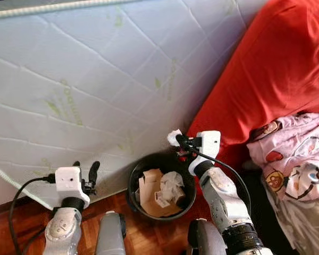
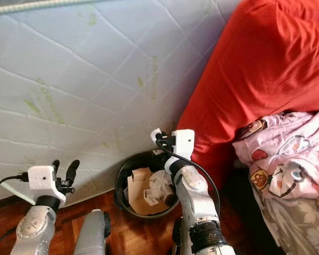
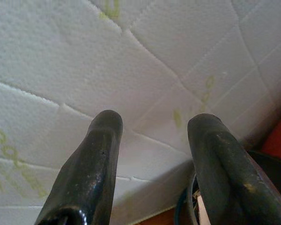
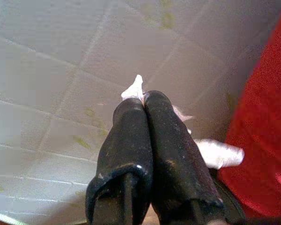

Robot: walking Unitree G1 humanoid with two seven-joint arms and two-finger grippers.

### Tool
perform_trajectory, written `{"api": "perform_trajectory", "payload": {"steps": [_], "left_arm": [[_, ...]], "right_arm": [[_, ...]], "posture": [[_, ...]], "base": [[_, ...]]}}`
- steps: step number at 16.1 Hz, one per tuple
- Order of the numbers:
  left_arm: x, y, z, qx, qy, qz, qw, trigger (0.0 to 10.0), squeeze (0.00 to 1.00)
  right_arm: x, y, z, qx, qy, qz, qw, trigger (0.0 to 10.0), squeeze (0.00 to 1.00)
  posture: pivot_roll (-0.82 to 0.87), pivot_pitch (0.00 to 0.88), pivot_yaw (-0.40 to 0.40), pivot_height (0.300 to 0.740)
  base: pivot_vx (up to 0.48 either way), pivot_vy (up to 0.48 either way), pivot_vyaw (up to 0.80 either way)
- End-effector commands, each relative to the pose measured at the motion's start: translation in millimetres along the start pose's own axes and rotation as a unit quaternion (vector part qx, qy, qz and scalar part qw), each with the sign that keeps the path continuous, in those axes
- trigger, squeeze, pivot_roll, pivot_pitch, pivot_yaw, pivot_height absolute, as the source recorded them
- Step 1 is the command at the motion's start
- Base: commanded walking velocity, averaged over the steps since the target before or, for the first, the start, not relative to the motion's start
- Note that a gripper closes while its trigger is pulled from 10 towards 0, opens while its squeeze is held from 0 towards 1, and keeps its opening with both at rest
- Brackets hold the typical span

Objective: Clean up the room

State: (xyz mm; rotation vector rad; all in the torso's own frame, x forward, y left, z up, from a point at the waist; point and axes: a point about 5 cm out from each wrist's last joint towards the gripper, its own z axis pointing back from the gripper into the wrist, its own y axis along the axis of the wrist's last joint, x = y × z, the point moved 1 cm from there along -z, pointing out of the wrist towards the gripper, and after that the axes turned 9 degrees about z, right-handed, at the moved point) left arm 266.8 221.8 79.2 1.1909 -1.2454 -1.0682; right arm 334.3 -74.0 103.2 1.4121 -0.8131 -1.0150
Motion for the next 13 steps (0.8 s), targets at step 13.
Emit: {"api": "perform_trajectory", "payload": {"steps": [13], "left_arm": [[4.6, -2, 5.3, -0.016, -0.013, 0.005, 1.0, 10.0, 0.0]], "right_arm": [[-27.3, -20, 5.9, -0.049, 0.048, 0.015, 0.998, 10.0, 0.0]], "posture": [[0.13, 0.163, -0.037, 0.585]], "base": [[0.0, 0.0, 0.0]]}}
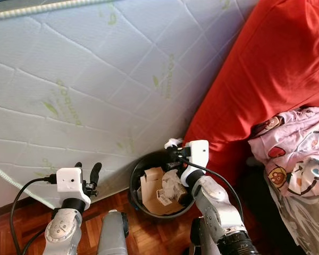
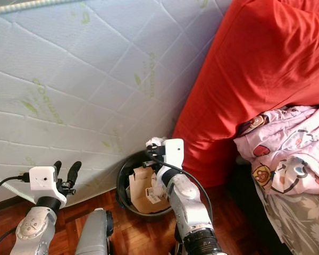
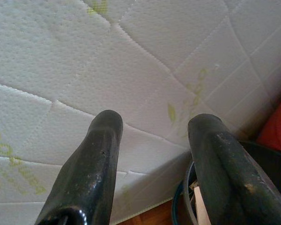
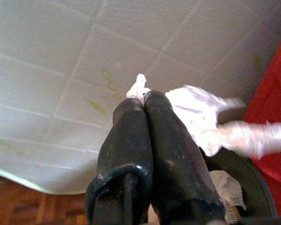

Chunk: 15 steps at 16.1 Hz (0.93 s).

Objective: Clean up the room

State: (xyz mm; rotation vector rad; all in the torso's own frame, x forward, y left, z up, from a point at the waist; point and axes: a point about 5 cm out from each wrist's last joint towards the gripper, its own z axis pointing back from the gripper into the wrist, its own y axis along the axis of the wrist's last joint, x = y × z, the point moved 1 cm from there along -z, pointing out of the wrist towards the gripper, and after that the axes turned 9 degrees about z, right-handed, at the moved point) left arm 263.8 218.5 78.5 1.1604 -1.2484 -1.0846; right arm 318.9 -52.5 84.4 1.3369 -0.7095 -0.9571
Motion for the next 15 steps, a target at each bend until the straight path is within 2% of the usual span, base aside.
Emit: {"api": "perform_trajectory", "payload": {"steps": [1, 5, 15], "left_arm": [[1.7, -1, 2.0, -0.005, -0.005, 0.001, 1.0, 10.0, 0.0], [0.6, -1, 3.4, -0.005, -0.002, 0.0, 1.0, 10.0, 0.0], [-0.1, 1, 3.3, -0.004, -0.001, -0.003, 1.0, 10.0, 0.0]], "right_arm": [[-6.0, 0, 0.8, 0.001, 0.014, 0.015, 1.0, 10.0, 0.0], [-8.5, 0, -0.2, -0.004, 0.022, 0.011, 1.0, 10.0, 0.0], [-16.7, 0, -4.2, -0.008, 0.045, 0.019, 0.999, 10.0, 0.0]], "posture": [[0.13, 0.163, -0.038, 0.585], [0.13, 0.169, -0.04, 0.585], [0.15, 0.188, -0.047, 0.585]], "base": [[0.0, 0.0, 0.0], [0.0, 0.0, 0.0], [0.287, 0.0, 0.0]]}}
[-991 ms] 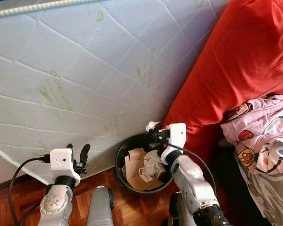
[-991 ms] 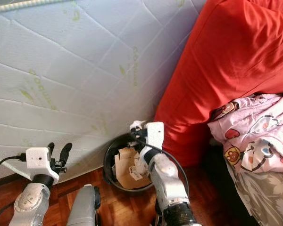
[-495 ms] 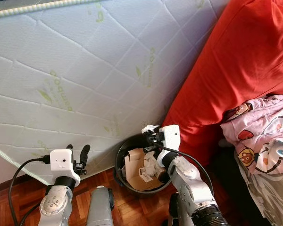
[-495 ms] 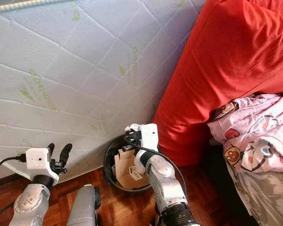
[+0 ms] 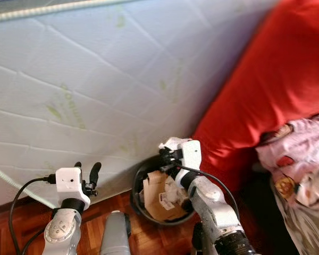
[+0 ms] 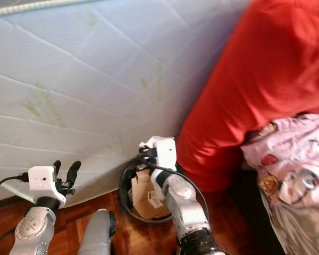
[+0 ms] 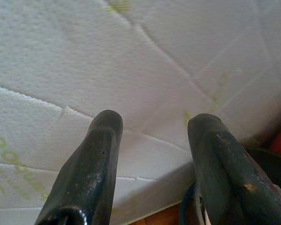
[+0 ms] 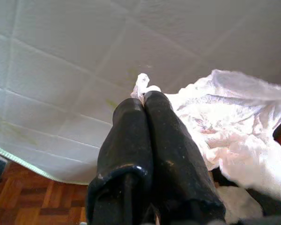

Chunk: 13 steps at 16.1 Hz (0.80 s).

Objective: Clean up the room

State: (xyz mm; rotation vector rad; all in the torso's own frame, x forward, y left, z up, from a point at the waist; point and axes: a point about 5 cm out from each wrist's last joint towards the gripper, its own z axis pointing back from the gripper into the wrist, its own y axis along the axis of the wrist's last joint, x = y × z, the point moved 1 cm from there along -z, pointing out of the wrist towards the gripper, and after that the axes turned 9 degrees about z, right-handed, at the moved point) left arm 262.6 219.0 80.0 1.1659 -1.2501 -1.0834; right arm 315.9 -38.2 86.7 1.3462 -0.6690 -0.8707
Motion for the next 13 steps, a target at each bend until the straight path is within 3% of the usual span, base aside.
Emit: {"api": "perform_trajectory", "payload": {"steps": [1, 13], "left_arm": [[0.2, -0.8, 2.2, -0.006, -0.001, -0.002, 1.0, 10.0, 0.0], [-0.1, 0.6, 6.6, 0.0, 0.01, 0.002, 1.0, 10.0, 0.0]], "right_arm": [[-2.8, -1.1, -1.1, -0.006, 0.007, 0.001, 1.0, 10.0, 0.0], [-11.5, 5.1, -8.3, -0.001, 0.034, 0.014, 0.999, 10.0, 0.0]], "posture": [[0.15, 0.189, -0.048, 0.585], [0.16, 0.209, -0.06, 0.585]], "base": [[0.315, 0.0, 0.0], [0.311, 0.0, 0.0]]}}
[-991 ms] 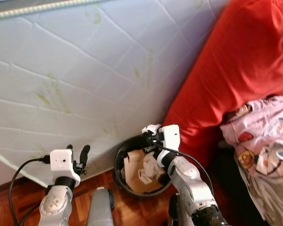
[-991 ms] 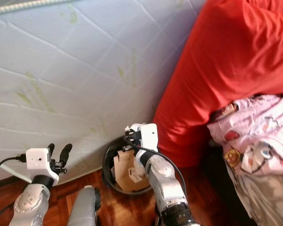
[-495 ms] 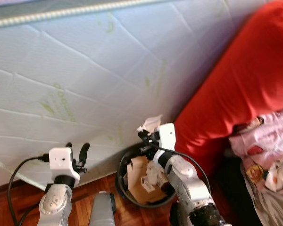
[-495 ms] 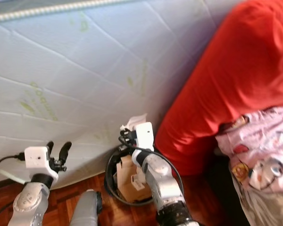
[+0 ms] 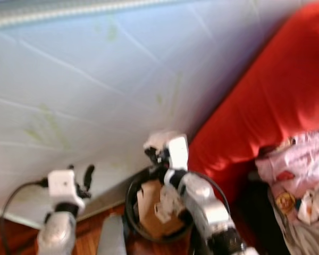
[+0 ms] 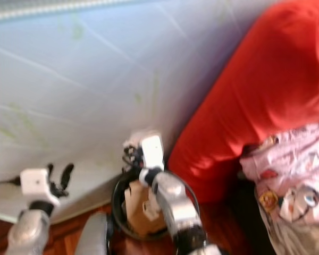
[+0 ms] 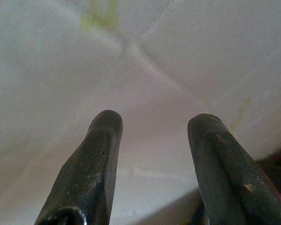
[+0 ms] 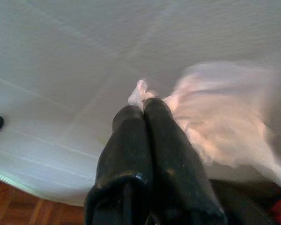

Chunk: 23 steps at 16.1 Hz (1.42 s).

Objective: Clean up the room

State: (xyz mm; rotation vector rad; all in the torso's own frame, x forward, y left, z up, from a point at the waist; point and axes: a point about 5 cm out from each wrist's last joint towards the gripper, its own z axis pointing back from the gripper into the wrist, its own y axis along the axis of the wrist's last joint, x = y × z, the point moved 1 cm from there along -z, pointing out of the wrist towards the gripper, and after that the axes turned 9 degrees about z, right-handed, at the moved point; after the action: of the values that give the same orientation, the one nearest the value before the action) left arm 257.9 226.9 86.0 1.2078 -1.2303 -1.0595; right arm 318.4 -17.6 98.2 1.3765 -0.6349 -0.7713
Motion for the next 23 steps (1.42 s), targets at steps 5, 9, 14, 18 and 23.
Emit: {"api": "perform_trajectory", "payload": {"steps": [5, 9, 14, 18, 23], "left_arm": [[7.2, -3, 8.7, -0.01, -0.006, 0.01, 1.0, 10.0, 0.0], [1.2, 5, 17.0, -0.006, 0.001, 0.001, 1.0, 10.0, 0.0], [2.1, 20, 30.2, 0.011, 0.019, 0.001, 1.0, 10.0, 0.0], [8.1, 21, 42.9, 0.008, 0.024, 0.01, 1.0, 10.0, 0.0], [12.2, 24, 57.7, -0.005, 0.036, 0.015, 0.999, 10.0, 0.0]], "right_arm": [[-6.2, -27, -6.7, -0.082, 0.027, -0.008, 0.996, 10.0, 0.0], [-7.0, -32, -25.0, -0.136, 0.016, -0.009, 0.991, 10.0, 0.0], [-2.4, -52, -21.1, -0.189, -0.023, -0.011, 0.982, 10.0, 0.0], [2.6, -69, -10.3, -0.206, -0.054, -0.067, 0.975, 10.0, 0.0], [-1.4, -74, -7.0, -0.192, -0.045, -0.065, 0.978, 10.0, 0.0]], "posture": [[0.18, 0.253, -0.07, 0.585], [0.2, 0.33, -0.096, 0.585], [0.24, 0.432, -0.149, 0.585], [0.24, 0.479, -0.172, 0.585], [0.26, 0.535, -0.196, 0.585]], "base": [[0.0, 0.0, 0.0], [0.0, 0.0, 0.0], [0.0, 0.0, 0.0], [0.0, 0.0, 0.0], [0.0, 0.0, 0.0]]}}
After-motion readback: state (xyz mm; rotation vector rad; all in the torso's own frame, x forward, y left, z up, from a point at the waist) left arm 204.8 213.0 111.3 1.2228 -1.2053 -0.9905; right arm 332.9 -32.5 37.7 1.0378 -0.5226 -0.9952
